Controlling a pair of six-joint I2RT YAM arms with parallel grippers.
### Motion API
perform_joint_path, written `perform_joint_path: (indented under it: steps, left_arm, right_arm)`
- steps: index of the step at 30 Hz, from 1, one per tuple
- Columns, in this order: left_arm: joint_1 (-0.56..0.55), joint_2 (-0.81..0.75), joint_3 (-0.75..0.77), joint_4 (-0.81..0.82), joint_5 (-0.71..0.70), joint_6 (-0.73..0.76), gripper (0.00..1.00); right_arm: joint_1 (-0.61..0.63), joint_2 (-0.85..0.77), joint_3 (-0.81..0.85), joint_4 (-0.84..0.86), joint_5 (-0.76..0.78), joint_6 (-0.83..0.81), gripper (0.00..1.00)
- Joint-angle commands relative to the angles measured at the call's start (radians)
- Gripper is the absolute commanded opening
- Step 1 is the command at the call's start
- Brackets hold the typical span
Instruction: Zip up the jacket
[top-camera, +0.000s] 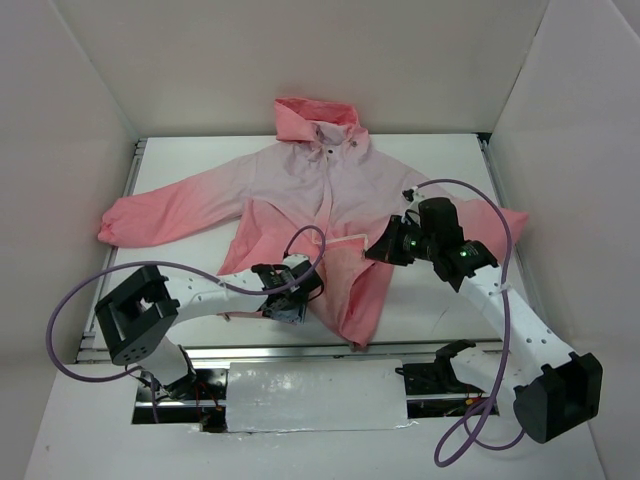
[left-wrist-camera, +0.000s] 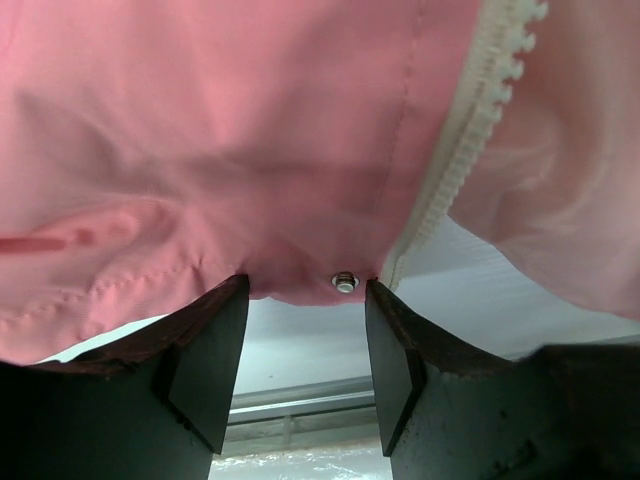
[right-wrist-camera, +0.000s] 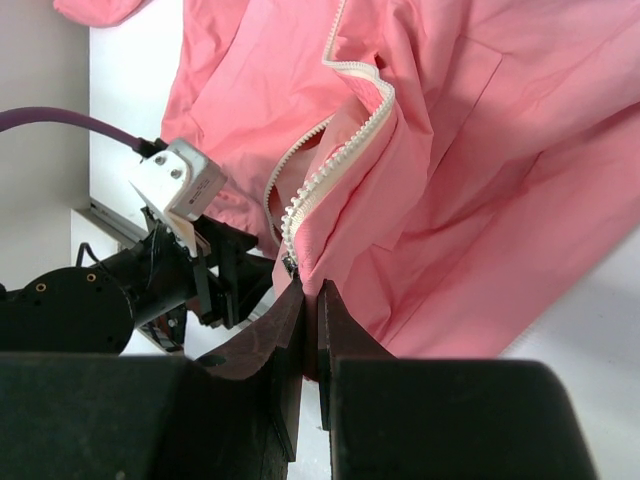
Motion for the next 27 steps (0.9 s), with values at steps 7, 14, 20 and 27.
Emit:
perform_joint_path:
  steps: [7,14,20,27]
  left_arm:
    - [-0.001,0.021,-0.045,0.064,-0.021,-0.052,0.62]
    - [-0.003,0.059,-0.086,0.078,0.012,-0.09,0.63]
    - [-0.003,0.055,-0.161,0.134,0.071,-0.119,0.45]
    - [-0.003,0.064,-0.224,0.196,0.145,-0.15,0.0]
  right_arm:
    - [-0.007,-0.031,0.005,0.027,-0.032,-0.007,0.0]
    - [-0.007,-0.034,0.012,0.024,-0.04,-0.004,0.0]
    - [-0.005,-0.051,0.008,0.021,-0.042,0.0,0.0]
    - [-0.005,-0.06,0.003,0.029,-0.051,0.007,0.0]
